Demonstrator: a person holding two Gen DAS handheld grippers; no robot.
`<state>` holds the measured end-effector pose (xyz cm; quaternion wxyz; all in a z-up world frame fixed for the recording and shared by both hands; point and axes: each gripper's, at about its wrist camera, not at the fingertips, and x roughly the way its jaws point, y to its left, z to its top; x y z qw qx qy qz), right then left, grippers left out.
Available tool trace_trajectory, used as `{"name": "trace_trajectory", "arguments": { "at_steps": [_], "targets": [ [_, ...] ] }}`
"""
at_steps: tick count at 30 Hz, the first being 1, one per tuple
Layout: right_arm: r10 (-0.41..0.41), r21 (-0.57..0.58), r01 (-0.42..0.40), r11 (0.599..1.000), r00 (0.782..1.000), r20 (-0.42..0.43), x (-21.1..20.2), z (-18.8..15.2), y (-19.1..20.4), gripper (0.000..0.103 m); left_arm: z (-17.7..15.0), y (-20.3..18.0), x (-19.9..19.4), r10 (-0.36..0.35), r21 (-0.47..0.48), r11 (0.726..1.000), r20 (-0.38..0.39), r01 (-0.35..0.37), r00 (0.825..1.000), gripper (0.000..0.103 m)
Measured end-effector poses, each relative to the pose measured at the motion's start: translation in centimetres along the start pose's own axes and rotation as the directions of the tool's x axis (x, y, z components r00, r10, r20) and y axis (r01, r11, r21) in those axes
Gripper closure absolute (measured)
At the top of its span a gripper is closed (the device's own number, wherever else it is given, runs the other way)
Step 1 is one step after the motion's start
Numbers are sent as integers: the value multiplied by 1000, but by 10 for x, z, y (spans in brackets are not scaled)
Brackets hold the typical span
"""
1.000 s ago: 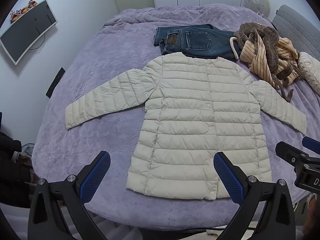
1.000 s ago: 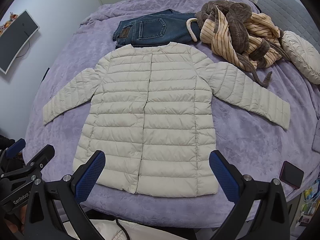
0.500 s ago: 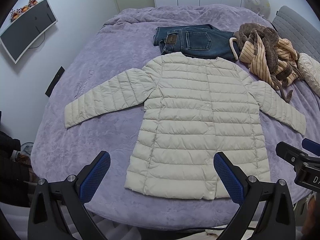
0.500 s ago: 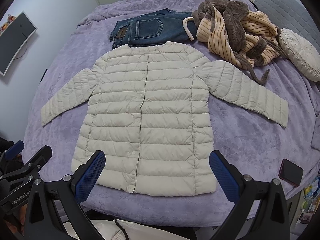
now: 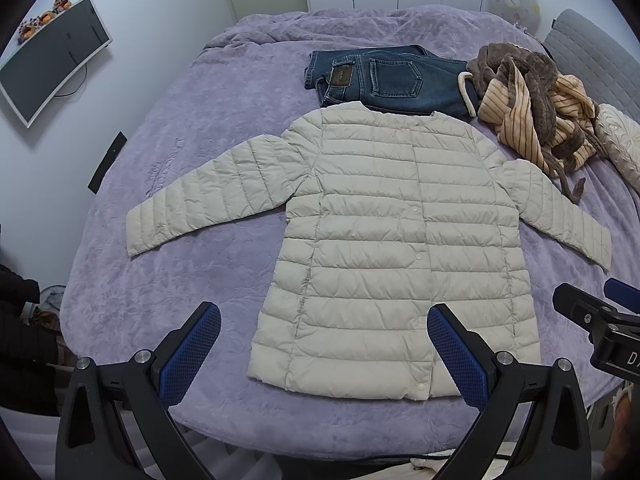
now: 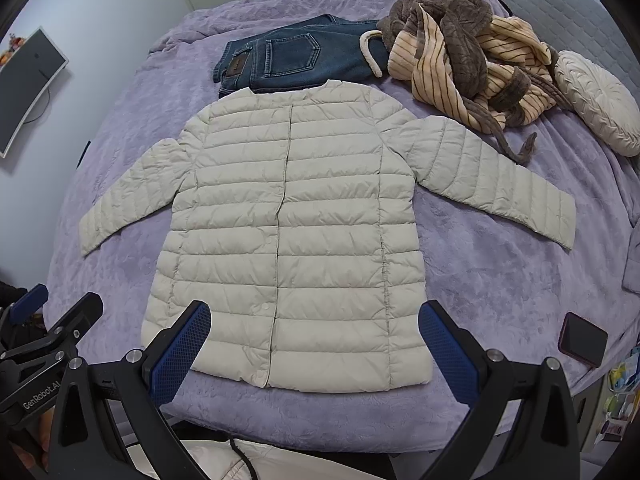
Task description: Fold large clothes
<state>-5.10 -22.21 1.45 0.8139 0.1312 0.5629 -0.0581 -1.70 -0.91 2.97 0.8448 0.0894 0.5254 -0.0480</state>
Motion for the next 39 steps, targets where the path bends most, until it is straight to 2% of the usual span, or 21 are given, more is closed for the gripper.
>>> {"name": "trace_trajectory", "arguments": {
  "at_steps": [39],
  "targets": [
    [0, -7, 0, 1000, 1000, -12, 3, -1, 3, 0, 1, 8, 8, -8, -13, 1000, -18, 7, 1000, 0]
  ]
}}
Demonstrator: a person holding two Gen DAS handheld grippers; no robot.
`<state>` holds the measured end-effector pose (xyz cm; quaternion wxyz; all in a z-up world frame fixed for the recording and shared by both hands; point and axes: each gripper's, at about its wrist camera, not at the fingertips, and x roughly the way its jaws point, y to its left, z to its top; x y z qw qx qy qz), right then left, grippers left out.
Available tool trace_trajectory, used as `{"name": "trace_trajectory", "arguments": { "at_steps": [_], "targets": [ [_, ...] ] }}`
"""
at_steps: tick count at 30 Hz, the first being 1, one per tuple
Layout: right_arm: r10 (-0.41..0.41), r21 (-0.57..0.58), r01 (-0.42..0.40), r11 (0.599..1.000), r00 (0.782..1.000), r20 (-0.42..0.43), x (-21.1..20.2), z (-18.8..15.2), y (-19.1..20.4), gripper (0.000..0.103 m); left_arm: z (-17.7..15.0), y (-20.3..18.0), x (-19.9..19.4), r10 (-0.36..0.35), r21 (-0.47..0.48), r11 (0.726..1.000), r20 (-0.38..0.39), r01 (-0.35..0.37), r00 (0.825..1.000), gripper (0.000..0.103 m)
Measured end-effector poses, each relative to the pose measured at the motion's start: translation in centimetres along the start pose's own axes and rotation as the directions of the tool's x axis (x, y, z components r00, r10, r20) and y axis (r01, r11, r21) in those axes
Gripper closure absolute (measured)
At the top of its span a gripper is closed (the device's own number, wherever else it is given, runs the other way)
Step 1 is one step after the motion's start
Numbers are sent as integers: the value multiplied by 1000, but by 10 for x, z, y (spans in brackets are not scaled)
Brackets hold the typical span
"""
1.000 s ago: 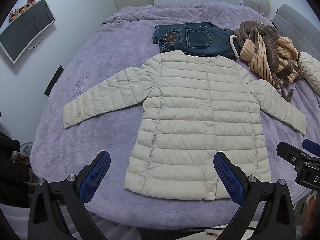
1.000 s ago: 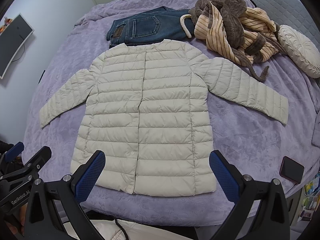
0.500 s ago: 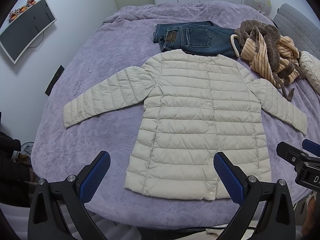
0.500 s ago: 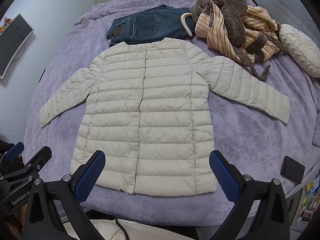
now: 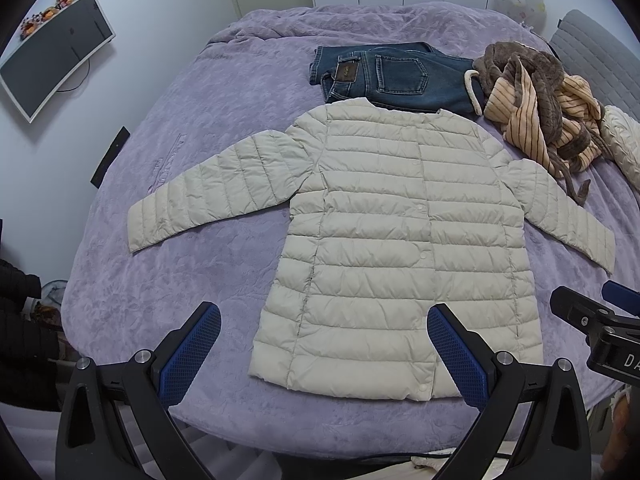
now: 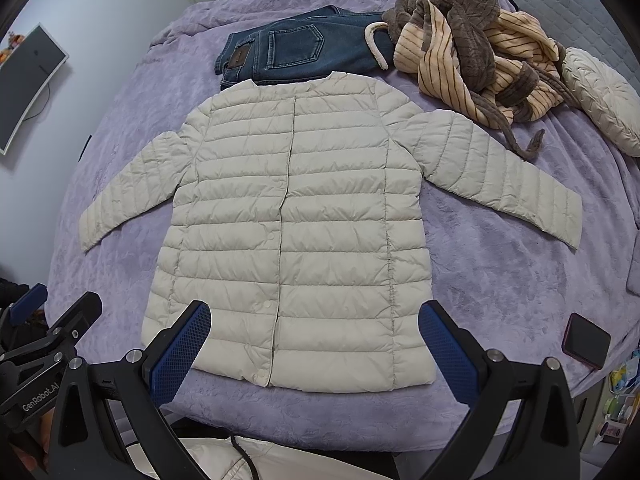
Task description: Fold large clothes
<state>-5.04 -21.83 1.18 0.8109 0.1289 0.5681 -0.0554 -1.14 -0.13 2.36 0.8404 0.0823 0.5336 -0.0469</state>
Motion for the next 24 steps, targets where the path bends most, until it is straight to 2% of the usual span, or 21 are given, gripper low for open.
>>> {"name": "trace_trajectory", "arguments": {
  "at_steps": [24],
  "targets": [
    [4, 6, -4, 1000, 1000, -9, -1, 6, 2, 0, 4, 0, -2, 4, -3, 1000, -12, -4, 1000, 0]
  ]
}}
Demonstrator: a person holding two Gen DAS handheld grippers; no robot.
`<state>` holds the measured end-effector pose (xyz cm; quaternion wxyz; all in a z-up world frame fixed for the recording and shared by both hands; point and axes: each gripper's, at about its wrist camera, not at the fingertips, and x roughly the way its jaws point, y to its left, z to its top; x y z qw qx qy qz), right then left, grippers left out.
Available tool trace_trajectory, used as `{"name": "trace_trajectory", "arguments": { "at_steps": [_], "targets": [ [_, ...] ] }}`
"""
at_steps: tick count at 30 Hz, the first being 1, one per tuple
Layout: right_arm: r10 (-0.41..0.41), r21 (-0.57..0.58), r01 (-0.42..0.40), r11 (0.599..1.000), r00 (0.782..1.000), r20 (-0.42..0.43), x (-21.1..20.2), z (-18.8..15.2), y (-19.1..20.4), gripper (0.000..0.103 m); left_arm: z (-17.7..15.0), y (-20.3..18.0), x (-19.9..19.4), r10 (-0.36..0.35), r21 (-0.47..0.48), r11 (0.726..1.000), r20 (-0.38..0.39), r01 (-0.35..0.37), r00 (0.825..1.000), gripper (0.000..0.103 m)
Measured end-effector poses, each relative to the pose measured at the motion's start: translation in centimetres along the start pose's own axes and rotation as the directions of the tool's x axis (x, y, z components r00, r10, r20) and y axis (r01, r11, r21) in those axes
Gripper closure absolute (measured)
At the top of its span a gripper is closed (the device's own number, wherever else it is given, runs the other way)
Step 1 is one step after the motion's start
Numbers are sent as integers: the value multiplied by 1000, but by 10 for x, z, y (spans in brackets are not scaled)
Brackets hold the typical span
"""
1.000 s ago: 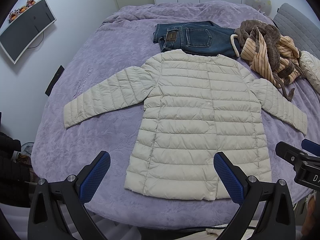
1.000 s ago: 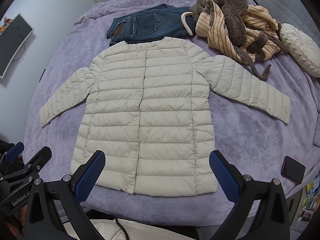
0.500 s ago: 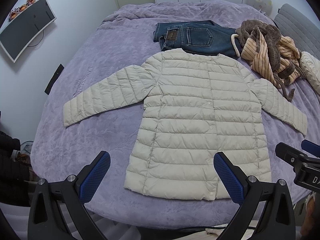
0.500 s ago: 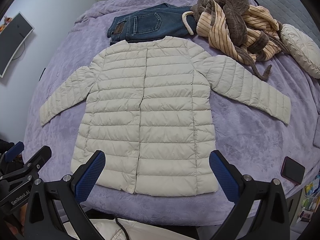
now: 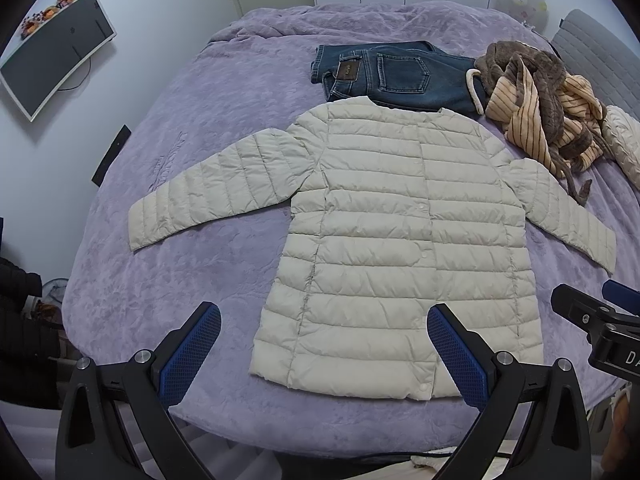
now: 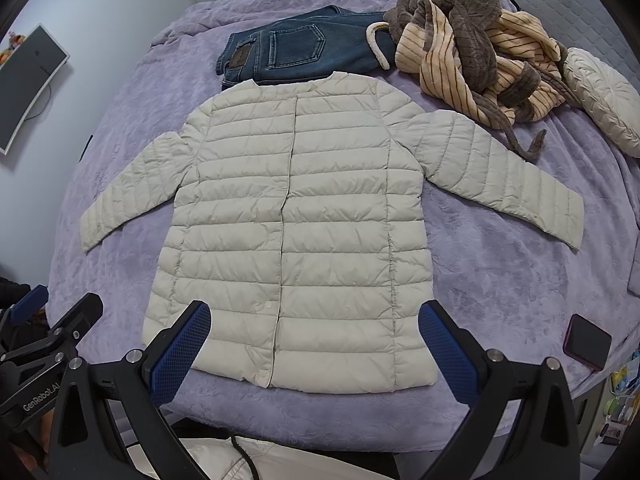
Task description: Fold large clothes
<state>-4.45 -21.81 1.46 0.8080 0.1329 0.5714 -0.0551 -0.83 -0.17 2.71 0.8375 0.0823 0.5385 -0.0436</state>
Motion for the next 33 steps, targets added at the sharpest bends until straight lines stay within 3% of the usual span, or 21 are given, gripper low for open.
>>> {"name": "trace_trajectory", "arguments": {
  "at_steps": [20, 33],
  "targets": [
    [-1, 6, 1, 1000, 1000, -6, 1, -1, 0, 0, -3, -1, 2, -18, 3, 1000, -9, 18, 1000, 0],
    [-25, 67, 27, 997, 999, -31, 17, 0, 18, 0, 4, 44, 36, -93, -18, 996, -55, 92, 994, 0]
  ]
}}
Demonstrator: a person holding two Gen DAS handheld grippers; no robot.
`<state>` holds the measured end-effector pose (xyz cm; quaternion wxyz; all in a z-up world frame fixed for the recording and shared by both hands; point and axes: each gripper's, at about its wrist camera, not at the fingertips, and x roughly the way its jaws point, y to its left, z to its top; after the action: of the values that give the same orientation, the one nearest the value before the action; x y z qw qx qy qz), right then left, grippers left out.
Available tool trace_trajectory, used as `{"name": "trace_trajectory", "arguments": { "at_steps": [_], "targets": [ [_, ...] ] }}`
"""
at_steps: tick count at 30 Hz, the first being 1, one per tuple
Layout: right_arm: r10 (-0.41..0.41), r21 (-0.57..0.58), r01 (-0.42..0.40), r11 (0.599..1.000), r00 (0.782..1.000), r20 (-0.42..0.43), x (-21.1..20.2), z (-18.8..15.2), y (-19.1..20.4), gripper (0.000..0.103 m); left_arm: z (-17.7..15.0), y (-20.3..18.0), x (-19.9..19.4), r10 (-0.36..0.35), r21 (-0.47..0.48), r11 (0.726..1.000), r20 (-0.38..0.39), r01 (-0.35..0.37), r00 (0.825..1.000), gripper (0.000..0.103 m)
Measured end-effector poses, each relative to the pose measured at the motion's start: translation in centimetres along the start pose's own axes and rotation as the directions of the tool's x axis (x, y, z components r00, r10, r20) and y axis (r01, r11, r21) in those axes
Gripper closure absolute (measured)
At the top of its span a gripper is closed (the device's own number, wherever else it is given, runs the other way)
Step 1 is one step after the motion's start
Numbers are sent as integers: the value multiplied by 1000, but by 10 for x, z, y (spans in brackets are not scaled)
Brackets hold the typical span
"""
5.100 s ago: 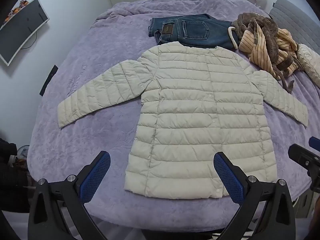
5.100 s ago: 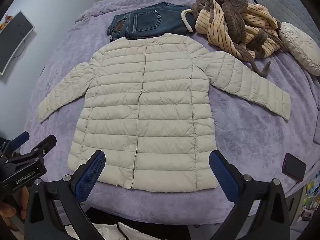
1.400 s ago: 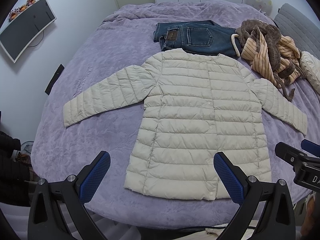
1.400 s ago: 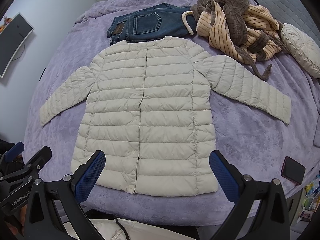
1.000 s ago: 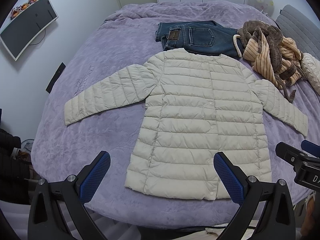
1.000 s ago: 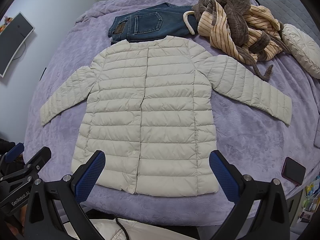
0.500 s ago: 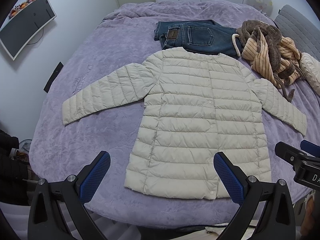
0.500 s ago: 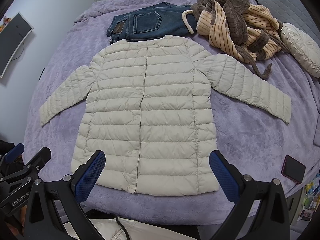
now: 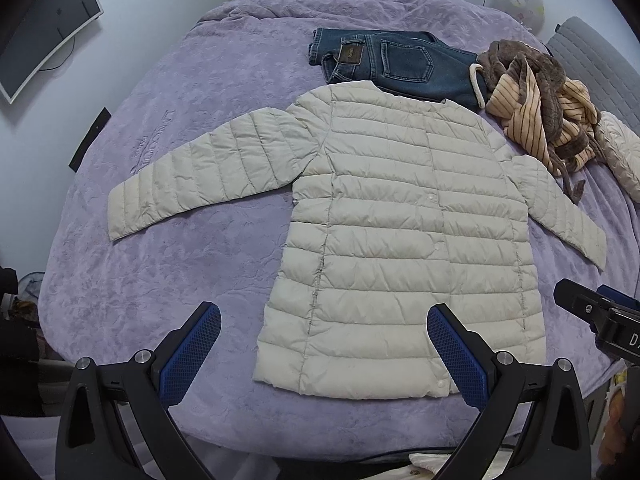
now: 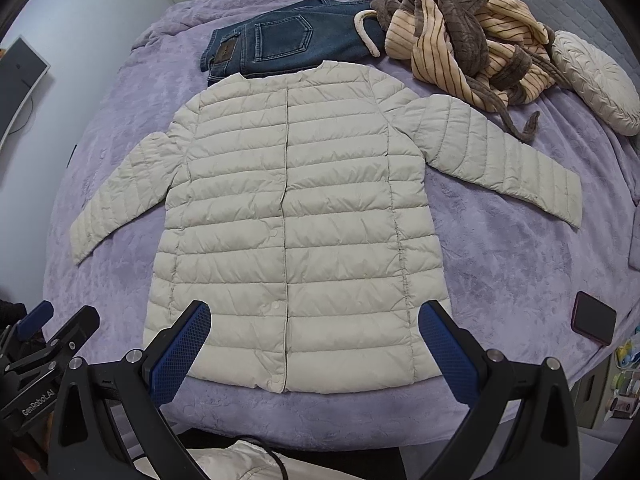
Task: Fold large clothes
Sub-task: 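Grasp the jacket sleeve cuff with the left tool and fold it across the back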
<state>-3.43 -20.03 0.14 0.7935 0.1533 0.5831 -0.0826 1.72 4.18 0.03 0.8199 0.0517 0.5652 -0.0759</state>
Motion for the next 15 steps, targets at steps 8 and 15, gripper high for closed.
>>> {"name": "trace_trajectory", "arguments": {
  "at_steps": [8, 15],
  "targets": [
    [15, 2, -15, 1000, 1000, -23, 30, 2, 44, 0, 10, 77, 38, -49, -74, 996, -21, 47, 999, 0],
    [48, -37, -53, 998, 991, -128, 82, 6, 107, 0, 20, 162, 91, -55, -200, 979, -24, 50, 998, 0]
  ]
}}
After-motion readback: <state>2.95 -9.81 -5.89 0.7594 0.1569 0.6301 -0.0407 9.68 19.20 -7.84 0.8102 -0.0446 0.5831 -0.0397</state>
